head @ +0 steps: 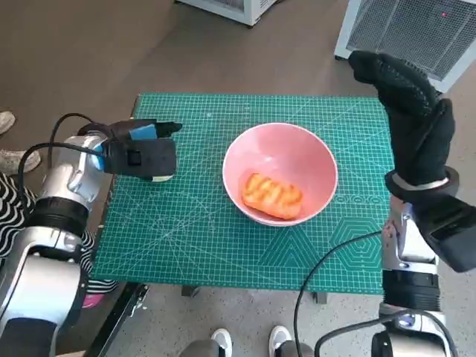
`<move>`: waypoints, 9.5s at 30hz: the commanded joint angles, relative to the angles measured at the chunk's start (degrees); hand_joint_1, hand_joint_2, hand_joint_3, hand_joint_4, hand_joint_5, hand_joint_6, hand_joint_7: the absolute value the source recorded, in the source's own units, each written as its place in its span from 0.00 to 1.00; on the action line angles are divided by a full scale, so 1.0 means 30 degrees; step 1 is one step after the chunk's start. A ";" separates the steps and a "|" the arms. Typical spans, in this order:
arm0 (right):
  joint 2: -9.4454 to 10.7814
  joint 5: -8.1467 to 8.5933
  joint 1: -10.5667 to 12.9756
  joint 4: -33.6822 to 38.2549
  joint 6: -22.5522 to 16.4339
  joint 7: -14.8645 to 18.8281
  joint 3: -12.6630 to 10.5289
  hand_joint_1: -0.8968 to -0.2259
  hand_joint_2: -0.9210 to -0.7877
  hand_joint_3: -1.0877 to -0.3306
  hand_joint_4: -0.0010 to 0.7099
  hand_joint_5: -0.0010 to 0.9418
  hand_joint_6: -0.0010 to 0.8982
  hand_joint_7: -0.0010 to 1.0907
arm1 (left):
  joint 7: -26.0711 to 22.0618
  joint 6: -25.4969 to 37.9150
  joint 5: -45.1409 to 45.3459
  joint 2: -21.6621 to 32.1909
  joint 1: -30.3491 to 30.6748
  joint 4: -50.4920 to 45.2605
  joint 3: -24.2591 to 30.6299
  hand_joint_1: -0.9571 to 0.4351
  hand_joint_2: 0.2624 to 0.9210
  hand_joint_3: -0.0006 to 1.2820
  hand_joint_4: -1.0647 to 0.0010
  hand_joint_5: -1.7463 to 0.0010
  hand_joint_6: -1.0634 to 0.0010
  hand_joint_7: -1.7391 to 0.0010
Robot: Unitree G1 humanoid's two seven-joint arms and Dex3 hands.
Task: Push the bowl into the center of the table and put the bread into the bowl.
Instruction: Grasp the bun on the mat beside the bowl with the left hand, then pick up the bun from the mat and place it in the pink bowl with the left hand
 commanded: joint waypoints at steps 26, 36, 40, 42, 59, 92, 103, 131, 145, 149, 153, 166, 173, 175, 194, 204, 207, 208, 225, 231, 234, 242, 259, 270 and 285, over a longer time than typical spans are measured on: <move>-0.0071 0.0093 0.0834 -0.0786 0.1061 0.0011 -0.0075 0.28 0.00 0.47 0.22 0.01 0.00 0.49 | -0.0762 -0.0643 0.0348 0.0469 -0.1563 0.0712 -0.0945 0.69 0.97 0.03 0.29 0.39 0.33 0.37; -0.0007 0.0052 0.0643 -0.0649 0.1036 0.0040 0.0001 0.31 0.00 0.47 0.22 0.01 0.00 0.49 | -0.1568 -0.1674 -0.1475 0.1622 -0.1835 -0.2957 0.1133 0.69 0.99 0.02 0.33 0.37 0.32 0.36; 0.0008 0.0070 0.0609 -0.0611 0.1008 0.0067 0.0017 0.31 0.00 0.46 0.21 0.01 0.00 0.49 | -0.1797 -0.2017 -0.2617 0.2181 -0.1209 -0.5854 0.2351 0.69 1.00 0.02 0.33 0.39 0.33 0.33; 0.0003 0.0111 0.0590 -0.0562 0.0981 0.0111 0.0012 0.32 0.00 0.46 0.21 0.01 0.00 0.49 | -0.1834 -0.2099 -0.3269 0.2360 -0.0765 -0.7513 0.3052 0.69 1.00 0.02 0.33 0.39 0.34 0.33; -0.0064 0.0206 0.0696 -0.0599 0.0931 0.0173 -0.0058 0.30 0.00 0.46 0.21 0.00 0.00 0.49 | -0.1869 -0.1642 -0.6425 0.1063 0.1112 -1.6870 0.5558 0.69 0.98 0.02 0.26 0.41 0.36 0.34; 0.0013 -0.0090 0.1680 -0.1643 0.1304 -0.0533 -0.0383 0.30 0.00 0.47 0.22 0.00 0.00 0.50 | -0.2827 -0.1570 -0.5540 -0.1041 0.0623 -1.4847 0.3837 0.69 0.99 0.01 0.25 0.37 0.37 0.38; 0.0063 -0.0472 0.1784 -0.1618 0.1185 -0.0777 -0.0244 0.29 0.00 0.47 0.22 0.00 0.00 0.50 | -0.3509 0.1587 -0.5797 0.0489 0.3433 -1.8471 0.5296 0.69 1.00 0.10 0.38 0.32 0.50 0.27; 0.0084 -0.0138 0.1384 -0.1158 0.1278 -0.0537 -0.0025 0.30 0.00 0.46 0.22 0.00 0.00 0.50 | -0.5908 0.5366 -0.4888 0.1453 0.5315 -1.6689 0.3940 0.42 0.58 0.03 1.00 1.00 1.00 1.00; -0.0096 0.0128 0.1482 -0.1172 0.1226 -0.0198 -0.0070 0.30 0.00 0.46 0.22 0.00 0.00 0.49 | -0.3822 0.3486 -0.3585 -0.0607 0.3360 -0.9676 0.2173 0.44 0.60 0.02 1.00 1.00 1.00 1.00; -0.0166 0.0210 0.1537 -0.1207 0.1285 -0.0120 -0.0136 0.30 0.00 0.46 0.22 0.00 0.00 0.49 | -0.3221 0.3330 -0.3268 -0.1301 0.2738 -0.7758 0.1804 0.44 0.61 0.02 1.00 1.00 1.00 1.00; -0.0218 0.0289 0.1593 -0.1272 0.1359 -0.0080 -0.0193 0.29 0.00 0.46 0.22 0.00 0.00 0.49 | -0.2603 0.3068 -0.3024 -0.1881 0.2189 -0.5871 0.1454 0.45 0.61 0.02 1.00 1.00 1.00 1.00; -0.0310 0.0422 0.1883 -0.1791 0.1808 -0.0077 -0.0317 0.30 0.00 0.47 0.22 0.00 0.00 0.49 | -0.0740 0.2392 -0.2561 -0.3301 0.1012 -0.1070 0.0861 0.50 0.66 0.02 1.00 1.00 0.95 0.99; -0.0347 0.0424 0.2056 -0.2093 0.2046 -0.0142 -0.0394 0.29 0.00 0.47 0.22 0.00 0.00 0.50 | 0.0246 0.2702 -0.2488 -0.3823 0.0871 0.0384 0.0644 0.58 0.69 0.02 0.91 0.98 0.88 0.97; -0.0338 0.0392 0.2096 -0.2183 0.2096 -0.0182 -0.0407 0.29 0.00 0.47 0.22 0.00 0.00 0.50 | 0.0573 0.2813 -0.2389 -0.3932 0.0869 0.0684 0.0531 0.59 0.71 0.02 0.85 0.98 0.84 0.97; -0.0189 0.0242 0.2170 -0.2419 0.2265 -0.0305 -0.0339 0.30 0.00 0.47 0.22 0.00 0.00 0.50 | 0.5770 0.0986 -0.0567 -0.3472 0.1596 0.1452 -0.0695 0.69 0.99 0.03 0.33 0.42 0.38 0.32; -0.0183 0.0166 0.2143 -0.2288 0.2148 -0.0256 -0.0266 0.30 0.00 0.47 0.22 0.00 0.00 0.50 | 0.6739 0.0133 -0.0892 -0.3240 0.1782 0.1659 -0.0235 0.69 1.00 0.05 0.36 0.32 0.39 0.35; -0.0186 0.0172 0.2128 -0.2271 0.2147 -0.0239 -0.0252 0.30 0.00 0.47 0.22 0.00 0.00 0.50 | 0.6925 0.0015 -0.0873 -0.3214 0.1816 0.1690 -0.0180 0.69 1.00 0.05 0.36 0.33 0.38 0.35; -0.0192 0.0194 0.2121 -0.2266 0.2158 -0.0218 -0.0248 0.30 0.00 0.46 0.22 0.00 0.00 0.50 | 0.7022 -0.0075 -0.0858 -0.3191 0.1845 0.1705 -0.0167 0.69 1.00 0.05 0.36 0.33 0.38 0.34; -0.0232 0.0255 0.2142 -0.2282 0.2151 -0.0129 -0.0234 0.31 0.00 0.46 0.22 0.00 0.00 0.50 | 0.7969 -0.1084 -0.0962 -0.2790 0.1899 0.1525 0.0135 0.69 1.00 0.03 0.32 0.38 0.38 0.33; -0.0295 0.0260 0.2129 -0.2250 0.2182 -0.0120 -0.0271 0.31 0.00 0.46 0.22 0.00 0.00 0.50 | 0.7664 -0.1768 -0.1610 -0.2294 0.1416 0.0596 0.0926 0.69 1.00 0.03 0.31 0.40 0.38 0.32; -0.0321 0.0259 0.2103 -0.2240 0.2214 -0.0122 -0.0286 0.31 0.00 0.46 0.22 0.00 0.00 0.50 | 0.7560 -0.2044 -0.1905 -0.2186 0.1309 -0.0225 0.1345 0.69 1.00 0.03 0.31 0.40 0.38 0.32; -0.0325 0.0175 0.1948 -0.2252 0.2303 -0.0177 -0.0222 0.31 0.00 0.46 0.22 0.00 0.00 0.50 | 0.7434 -0.2563 -0.2869 -0.2057 0.2438 -0.6993 0.2664 0.69 1.00 0.02 0.28 0.40 0.38 0.33; -0.0380 -0.0122 0.1748 -0.1959 0.2064 -0.0228 -0.0141 0.33 0.00 0.45 0.22 0.00 0.00 0.49 | 0.7098 -0.4037 -0.1962 -0.4159 0.1908 -0.9087 0.1779 0.69 1.00 0.03 0.27 0.41 0.42 0.31; -0.0485 0.0026 0.2055 -0.2262 0.2002 -0.0232 -0.0273 0.33 0.00 0.46 0.23 0.00 0.00 0.49 | 0.5597 -0.3910 -0.1962 -0.5563 0.0664 -0.5694 0.1083 0.69 1.00 0.12 0.40 0.32 0.55 0.24; -0.0441 -0.0153 0.2291 -0.2663 0.2128 -0.0648 -0.0542 0.32 0.00 0.47 0.22 0.00 0.00 0.51 | 0.1962 -0.2843 -0.2542 -0.5403 0.0950 -0.6168 0.1234 0.44 0.82 0.06 0.89 0.99 0.82 0.86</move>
